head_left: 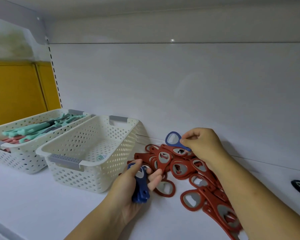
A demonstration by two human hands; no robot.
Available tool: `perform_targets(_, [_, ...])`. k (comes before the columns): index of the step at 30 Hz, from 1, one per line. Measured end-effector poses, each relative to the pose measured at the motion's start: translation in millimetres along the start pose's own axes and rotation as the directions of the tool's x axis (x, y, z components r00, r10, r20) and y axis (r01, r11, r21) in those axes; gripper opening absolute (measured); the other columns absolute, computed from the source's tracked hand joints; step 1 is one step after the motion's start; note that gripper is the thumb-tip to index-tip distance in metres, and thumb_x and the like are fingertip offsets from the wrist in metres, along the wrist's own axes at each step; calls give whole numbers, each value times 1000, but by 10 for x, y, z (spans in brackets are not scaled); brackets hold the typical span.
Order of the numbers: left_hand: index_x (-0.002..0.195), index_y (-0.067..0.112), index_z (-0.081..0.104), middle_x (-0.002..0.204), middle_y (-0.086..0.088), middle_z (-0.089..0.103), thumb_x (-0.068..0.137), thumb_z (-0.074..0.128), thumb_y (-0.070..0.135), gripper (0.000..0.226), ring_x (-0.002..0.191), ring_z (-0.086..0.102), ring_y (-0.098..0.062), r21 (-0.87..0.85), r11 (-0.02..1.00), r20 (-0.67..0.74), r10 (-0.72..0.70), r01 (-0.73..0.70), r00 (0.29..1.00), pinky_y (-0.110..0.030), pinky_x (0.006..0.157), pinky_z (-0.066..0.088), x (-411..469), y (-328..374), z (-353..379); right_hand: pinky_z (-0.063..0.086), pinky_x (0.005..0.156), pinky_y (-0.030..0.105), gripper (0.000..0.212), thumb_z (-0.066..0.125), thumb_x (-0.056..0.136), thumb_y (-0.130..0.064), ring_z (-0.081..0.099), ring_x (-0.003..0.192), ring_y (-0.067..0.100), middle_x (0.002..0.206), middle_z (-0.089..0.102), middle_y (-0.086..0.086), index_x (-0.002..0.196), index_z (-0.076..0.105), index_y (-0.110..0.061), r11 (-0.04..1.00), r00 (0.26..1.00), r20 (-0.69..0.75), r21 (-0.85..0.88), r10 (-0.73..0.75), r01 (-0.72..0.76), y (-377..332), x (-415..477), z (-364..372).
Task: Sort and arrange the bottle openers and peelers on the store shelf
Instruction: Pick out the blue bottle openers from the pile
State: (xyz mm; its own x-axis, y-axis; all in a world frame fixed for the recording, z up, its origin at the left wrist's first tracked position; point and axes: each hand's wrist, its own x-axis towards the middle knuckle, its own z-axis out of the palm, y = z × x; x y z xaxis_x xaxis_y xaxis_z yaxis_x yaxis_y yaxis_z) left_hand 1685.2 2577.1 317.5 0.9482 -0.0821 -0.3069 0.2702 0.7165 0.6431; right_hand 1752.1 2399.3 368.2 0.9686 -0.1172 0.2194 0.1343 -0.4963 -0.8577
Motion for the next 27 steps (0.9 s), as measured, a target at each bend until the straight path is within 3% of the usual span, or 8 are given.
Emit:
perform_targets(4, [95,3,57,86,-19,73,83,57,42,41,80,72,-28,-8,996,20,87,-87,996,-34,75,58,7,20,-8,53,54,19,6,68,84,-3,67,63,13,82,68,11,79,67,-7,955,972,213,253,100,-154,-189,-175,84])
perform_targets(8, [74,8,72,69,-15,70,89,56,22,26,45,47,-15,243,967,87,57,-77,995,-19,46,31,-12,14,-42,55,62,20,6,68,86,-16,68,65,9,76,73,4,86,71,-12,998,835,550,-49,2,30,-349,-469,183])
perform_targets(11, [103,6,59,80,-16,71,89,48,2,18,62,64,-23,92,996,57,17,-22,998,-29,57,55,11,-7,-73,57,78,30,11,66,87,-22,67,75,10,78,73,-1,86,72,-13,980,936,349,-168,-43,107,-250,-292,-26])
perform_targets(14, [105,9,50,77,-11,61,86,39,-3,25,47,57,-19,38,998,98,46,-50,994,-23,43,50,10,1,-87,51,86,30,6,66,84,-24,65,91,13,91,69,-8,87,71,-22,926,990,103,-357,-93,124,-35,-81,-409])
perform_targets(18, [102,16,46,72,-10,47,69,40,-6,40,42,40,-15,47,998,137,36,-42,990,-19,39,38,5,-3,-73,44,93,28,41,73,78,-33,56,110,14,124,58,-4,117,61,-28,867,968,240,-494,75,55,194,-43,-545])
perform_targets(21, [102,14,48,71,-11,49,72,41,-7,37,40,40,-16,62,998,115,11,-19,993,-19,38,38,-35,-26,-30,40,99,32,69,72,75,-37,44,126,17,145,37,-5,137,42,-36,819,931,364,-539,15,198,222,-115,-244])
perform_targets(24, [105,12,50,71,-11,50,77,40,-7,35,43,41,-17,97,995,90,-24,15,996,-21,38,39,-43,-54,-32,14,117,51,83,65,76,-46,9,146,21,159,5,-4,146,20,-42,706,868,496,-616,2,351,279,-165,166])
perform_targets(27, [111,11,52,73,-12,51,79,41,-7,38,47,43,-18,115,993,85,-43,33,995,-25,39,40,-52,-53,-22,1,114,59,90,54,73,-71,-1,147,23,160,1,-1,147,10,-44,623,881,470,-705,52,339,348,-86,366])
